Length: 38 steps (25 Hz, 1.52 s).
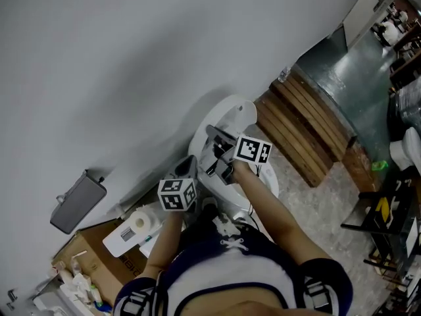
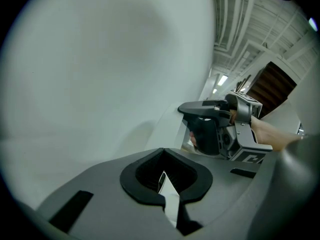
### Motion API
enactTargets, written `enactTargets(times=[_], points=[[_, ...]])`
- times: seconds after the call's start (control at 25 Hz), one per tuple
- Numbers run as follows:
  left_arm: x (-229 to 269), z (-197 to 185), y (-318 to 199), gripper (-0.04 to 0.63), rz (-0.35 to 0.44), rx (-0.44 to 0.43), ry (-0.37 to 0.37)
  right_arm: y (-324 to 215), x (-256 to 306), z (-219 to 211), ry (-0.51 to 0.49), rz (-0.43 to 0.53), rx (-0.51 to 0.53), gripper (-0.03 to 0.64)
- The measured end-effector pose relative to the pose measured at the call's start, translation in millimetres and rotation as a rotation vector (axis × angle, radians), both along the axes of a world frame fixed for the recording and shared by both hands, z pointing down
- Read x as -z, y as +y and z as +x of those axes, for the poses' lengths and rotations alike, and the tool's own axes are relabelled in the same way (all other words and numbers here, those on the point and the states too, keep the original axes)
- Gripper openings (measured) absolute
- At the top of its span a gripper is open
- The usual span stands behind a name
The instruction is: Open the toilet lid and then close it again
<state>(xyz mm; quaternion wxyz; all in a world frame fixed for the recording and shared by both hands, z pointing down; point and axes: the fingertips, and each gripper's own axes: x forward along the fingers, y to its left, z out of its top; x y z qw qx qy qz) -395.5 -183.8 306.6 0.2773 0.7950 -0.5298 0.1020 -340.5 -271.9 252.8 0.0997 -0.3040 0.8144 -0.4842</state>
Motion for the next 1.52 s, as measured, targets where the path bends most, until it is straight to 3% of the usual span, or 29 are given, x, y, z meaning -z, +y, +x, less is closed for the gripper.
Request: enactTargets(times=[0.24, 0.36, 0.48, 0.72, 0.76, 0.8, 0.88, 0.96, 1.12, 1.28, 1.52], points=[[4.9, -2.0, 4.0, 0.008, 0.006, 0.035, -0.002, 7.5, 2.5, 3.5, 0.017, 0.027, 0.031, 0.027], [7.6, 0.8, 7.5, 0.008, 0.013, 0.039, -0.011, 15.8, 1.1, 5.0, 0.009, 0.022, 0.054, 0.130], [10.8, 5.0, 11.6, 0.008, 0.016, 0.046, -0.007, 26.2, -0.1, 8.3, 0.016, 0.025, 0.072, 0.149], [22.5, 21.2, 19.6, 0.008, 0.048, 0.052, -0.019, 46.9, -10.5, 42.8, 0.091, -0.010, -0.012, 0.150], [24.9, 24.1, 21.8, 0.008, 0.054, 0.058, -0.018, 51.3, -9.9, 50.4, 0.084, -0.013, -0.036, 0.113], [27.4, 27.1, 24.2, 0.008, 0.060, 0.064, -0.017, 56.4, -7.1, 56.5, 0.062, -0.009, -0.054, 0.034], [31.2, 33.5, 29.2, 0.008, 0.071, 0.072, -0.018, 67.9, 2.8, 61.9, -0.002, 0.017, -0.054, 0.016], [33.0, 40.2, 34.1, 0.008, 0.080, 0.078, -0.016, 79.8, 10.3, 61.0, -0.033, 0.053, -0.017, 0.009], [34.8, 54.6, 46.0, 0.006, 0.095, 0.056, -0.006, 100.1, 9.3, 56.1, 0.006, 0.088, 0.068, 0.009], [39.7, 60.3, 53.3, 0.006, 0.132, 0.043, -0.066, 109.9, 8.7, 55.4, 0.020, 0.093, 0.109, 0.009], [37.1, 55.7, 57.2, 0.006, 0.107, 0.077, -0.073, 109.3, 6.7, 55.1, 0.082, 0.104, 0.138, 0.009]])
